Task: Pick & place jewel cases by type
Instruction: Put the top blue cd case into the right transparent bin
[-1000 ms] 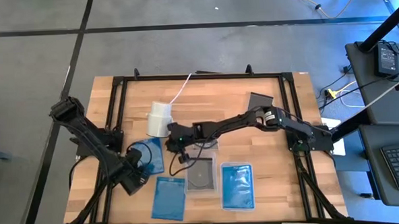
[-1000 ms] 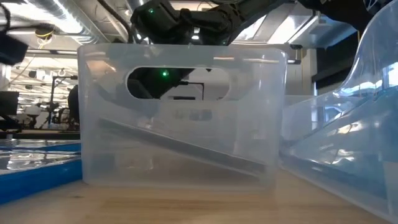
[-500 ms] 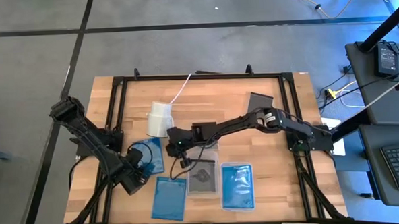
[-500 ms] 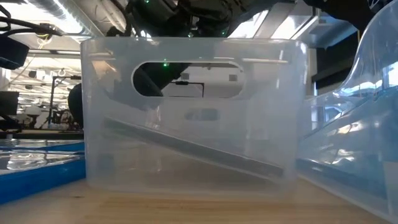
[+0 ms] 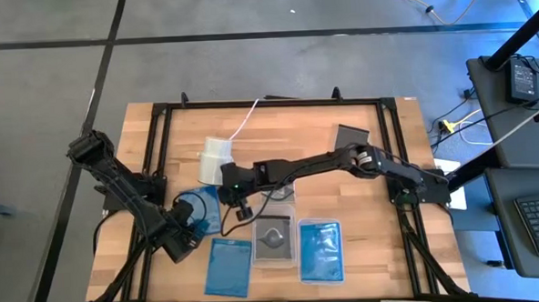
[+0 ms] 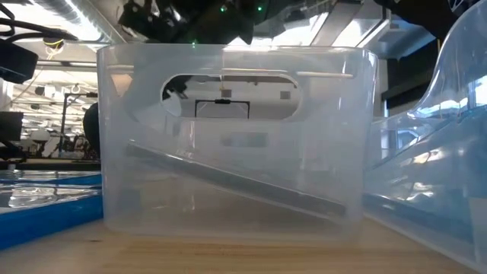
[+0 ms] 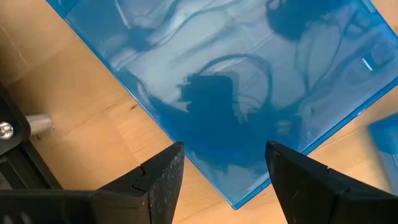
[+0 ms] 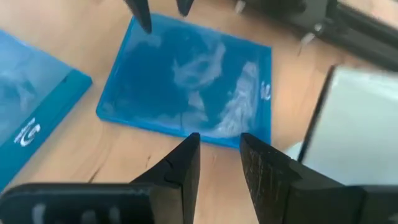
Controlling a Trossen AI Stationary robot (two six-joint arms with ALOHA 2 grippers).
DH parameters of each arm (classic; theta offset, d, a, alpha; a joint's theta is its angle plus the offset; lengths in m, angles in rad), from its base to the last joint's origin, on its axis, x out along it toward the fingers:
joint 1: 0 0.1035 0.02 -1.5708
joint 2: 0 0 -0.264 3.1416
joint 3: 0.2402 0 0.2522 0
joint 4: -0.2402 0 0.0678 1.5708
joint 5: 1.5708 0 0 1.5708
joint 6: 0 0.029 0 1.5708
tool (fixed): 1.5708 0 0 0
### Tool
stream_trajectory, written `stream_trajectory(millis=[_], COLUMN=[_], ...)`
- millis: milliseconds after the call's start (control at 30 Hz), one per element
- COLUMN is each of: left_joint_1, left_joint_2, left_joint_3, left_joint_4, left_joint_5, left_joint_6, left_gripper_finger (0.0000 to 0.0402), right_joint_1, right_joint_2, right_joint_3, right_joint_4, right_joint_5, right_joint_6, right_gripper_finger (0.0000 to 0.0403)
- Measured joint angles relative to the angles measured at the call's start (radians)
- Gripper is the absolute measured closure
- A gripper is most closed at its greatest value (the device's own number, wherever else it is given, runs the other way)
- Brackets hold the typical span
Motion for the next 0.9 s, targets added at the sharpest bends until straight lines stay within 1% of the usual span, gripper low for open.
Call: stream_trajectory(millis=[100,233,433,600,767,833,900], left_joint_1=[-0.001,-0.001,-0.002,-0.005,-0.026,-0.035,-0.043], left_joint_2=[0.000,0.000,0.000,0.000,0.000,-0.001,-0.001], left_joint_3=[0.000,0.000,0.000,0.000,0.000,-0.019,-0.057], left_joint_4=[0.001,0.012,0.020,-0.023,-0.092,-0.062,0.008], left_joint_5=[-0.002,-0.018,-0.042,0.041,0.047,0.035,0.030], left_joint_6=[-0.007,-0.055,-0.157,-0.226,-0.299,-0.324,-0.352], left_gripper_finger=[0.0180,0.0180,0.0180,0.0180,0.0180,0.0180,0.0180], right_joint_1=[0.011,0.025,0.022,0.018,0.022,0.024,0.028], right_joint_2=[0.023,0.082,0.132,0.150,0.150,0.150,0.150], right_joint_3=[0.000,0.000,-0.001,-0.001,-0.001,-0.001,-0.001], right_joint_4=[0.015,0.051,0.071,0.058,0.059,0.062,0.061], right_joint_5=[-0.001,-0.008,-0.007,-0.007,-0.009,-0.009,-0.010], right_joint_6=[0.001,-0.001,0.001,0.017,0.018,0.018,0.018], right_gripper_finger=[0.0284,0.0284,0.0284,0.0284,0.0284,0.0284,0.0284])
